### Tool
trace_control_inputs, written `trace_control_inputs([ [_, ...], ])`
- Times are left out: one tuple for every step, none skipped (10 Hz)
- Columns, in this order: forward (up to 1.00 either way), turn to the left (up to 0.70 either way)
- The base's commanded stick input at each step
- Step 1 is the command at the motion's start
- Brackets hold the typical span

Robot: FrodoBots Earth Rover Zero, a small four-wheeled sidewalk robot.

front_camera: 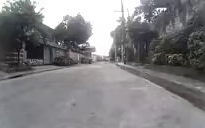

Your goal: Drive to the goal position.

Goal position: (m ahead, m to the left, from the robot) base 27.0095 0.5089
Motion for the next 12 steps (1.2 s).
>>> trace_control_inputs([
  [1.00, 0.01],
  [1.00, 0.01],
  [1.00, -0.11],
  [1.00, -0.31],
  [1.00, 0.01],
  [1.00, 0.01],
  [1.00, 0.01],
  [1.00, -0.08],
  [1.00, -0.36],
  [1.00, -0.20],
  [1.00, 0.01],
  [1.00, 0.01],
])
